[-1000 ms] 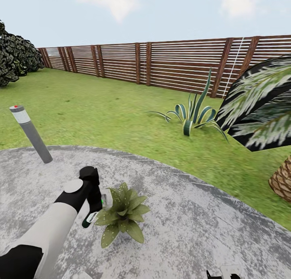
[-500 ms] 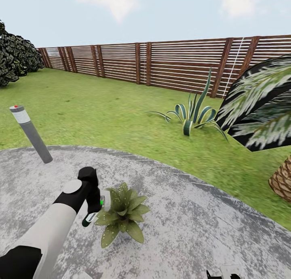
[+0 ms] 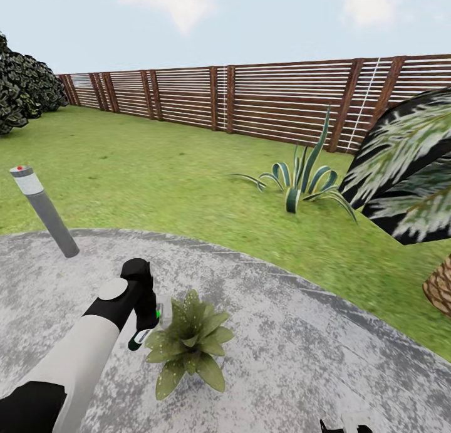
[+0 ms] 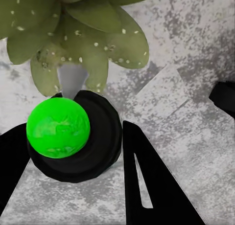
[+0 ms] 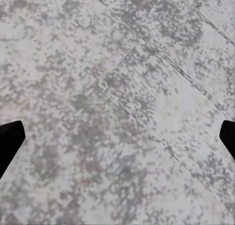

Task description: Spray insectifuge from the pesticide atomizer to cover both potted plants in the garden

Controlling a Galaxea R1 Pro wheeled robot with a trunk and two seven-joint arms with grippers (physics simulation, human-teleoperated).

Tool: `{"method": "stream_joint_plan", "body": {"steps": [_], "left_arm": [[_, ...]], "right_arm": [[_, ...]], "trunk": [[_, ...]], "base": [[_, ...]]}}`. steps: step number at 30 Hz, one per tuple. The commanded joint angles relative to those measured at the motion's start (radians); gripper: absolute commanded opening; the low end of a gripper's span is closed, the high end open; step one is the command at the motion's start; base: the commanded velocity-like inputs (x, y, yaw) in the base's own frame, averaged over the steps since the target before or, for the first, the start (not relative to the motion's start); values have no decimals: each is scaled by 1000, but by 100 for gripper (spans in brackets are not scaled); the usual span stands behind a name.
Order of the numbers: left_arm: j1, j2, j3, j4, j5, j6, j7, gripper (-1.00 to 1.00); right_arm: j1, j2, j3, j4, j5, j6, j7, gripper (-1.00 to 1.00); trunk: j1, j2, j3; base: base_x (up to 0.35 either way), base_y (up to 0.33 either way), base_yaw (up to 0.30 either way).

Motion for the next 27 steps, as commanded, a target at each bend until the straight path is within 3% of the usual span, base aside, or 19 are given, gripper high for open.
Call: {"method": "stream_joint_plan", "body": {"steps": [1,4,6,12,17,22,27], "left_arm": [[-1,1,-4,-1,-3,11,-5,-100],[0,-2,-6,0,0,9,-5,-100],[63,-3,-8,6,-2,0,-5,-100],[73,-9,-6,0,5,7,-5,-100],[69,-39,-6,-5,6,10,6,-100],[69,-90,-6,-5,5,11,12,-100],[67,-90,-4,-5,4,10,12,-100]], "right_arm": [[0,0,9,0,-9,-3,-3,100],[0,0,9,0,-9,-3,-3,100],[0,0,9,1,-9,-3,-3,100],[0,0,9,0,-9,-3,-3,100],[0,0,9,1,-9,-3,-3,100],[0,0,9,1,-9,-3,-3,100],[0,0,9,1,-9,-3,-3,100]], "trunk": [[0,0,-1],[0,0,-1],[0,0,-1],[0,0,-1],[0,0,-1],[0,0,-1],[0,0,-1]], "base": [[293,89,0],[189,74,0],[10,5,0],[1,0,0],[0,0,0],[0,0,0],[0,0,0]]}}
